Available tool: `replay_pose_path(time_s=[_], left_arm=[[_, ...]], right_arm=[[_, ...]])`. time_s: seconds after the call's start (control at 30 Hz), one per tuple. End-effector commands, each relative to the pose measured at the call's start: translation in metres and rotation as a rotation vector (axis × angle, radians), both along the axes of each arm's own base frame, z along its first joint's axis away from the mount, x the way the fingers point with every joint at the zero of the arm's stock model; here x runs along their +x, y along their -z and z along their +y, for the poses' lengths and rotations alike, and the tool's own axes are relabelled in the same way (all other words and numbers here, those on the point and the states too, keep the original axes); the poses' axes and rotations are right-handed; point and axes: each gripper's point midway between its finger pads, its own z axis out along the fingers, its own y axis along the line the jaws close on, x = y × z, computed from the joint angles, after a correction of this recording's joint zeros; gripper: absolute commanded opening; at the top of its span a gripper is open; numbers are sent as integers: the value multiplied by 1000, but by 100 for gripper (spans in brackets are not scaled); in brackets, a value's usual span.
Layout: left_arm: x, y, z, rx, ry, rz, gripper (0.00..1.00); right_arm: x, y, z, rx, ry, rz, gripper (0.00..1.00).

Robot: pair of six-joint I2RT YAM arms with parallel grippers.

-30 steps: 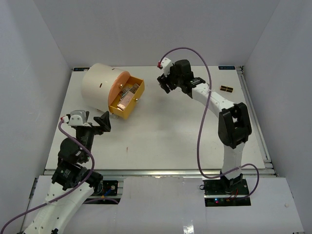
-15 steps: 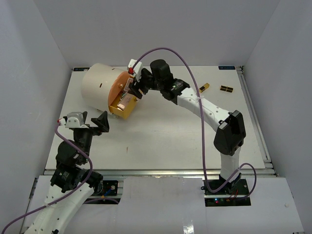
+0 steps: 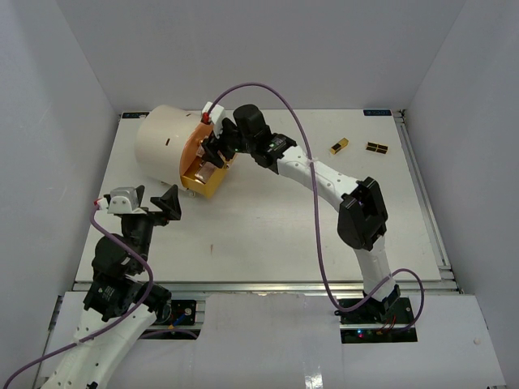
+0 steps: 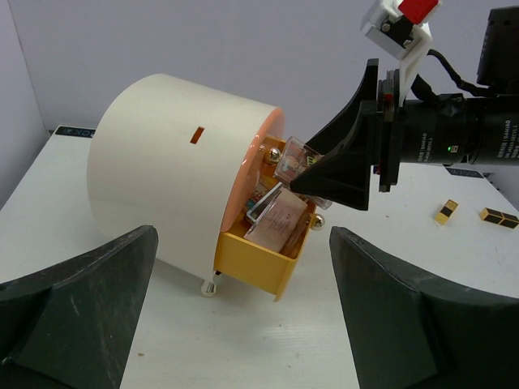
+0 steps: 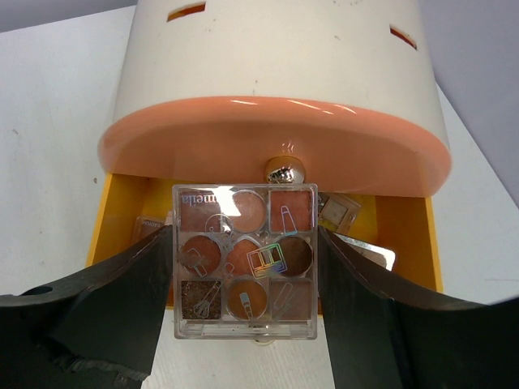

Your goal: Organize the makeup

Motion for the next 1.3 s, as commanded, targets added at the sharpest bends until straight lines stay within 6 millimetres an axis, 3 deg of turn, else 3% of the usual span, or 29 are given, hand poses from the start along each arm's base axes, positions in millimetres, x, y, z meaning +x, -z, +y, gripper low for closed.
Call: replay_pose_path(time_s=[0.0,0.57,0.77,0.93,1.03,1.07,1.1,1.13,1.2,1.27], left_arm=[[0,0,3,-7,-13,-6,98],[1,2,2,-5,-13,0,98],[2,3,-5,5,21,4,98],[5,7,-25,36,120,18,98],[11,17,-45,67,209,56,98],[13,20,-51,76,236,70,98],[15,24,-60,88,274,90,98],[17,28,-69,97,316,110,97],[22,39,-90,120,412,166,94],[23,36,-107,127,495,185,91]], right_arm=[[7,-33,16,91,33,-57,35],[9,-13,24,78,69,-31,98],[3,-28,18,85,57,-41,98],[-22,-65,-3,85,-75,-72,98],[-47,-74,-33,91,-204,-52,94],[-57,-86,-43,107,-232,-62,90],[-64,-83,-56,106,-259,-49,85],[-69,-68,-74,89,-273,-12,79],[-88,-69,-101,97,-322,-18,64],[-99,-48,-124,83,-339,18,55]])
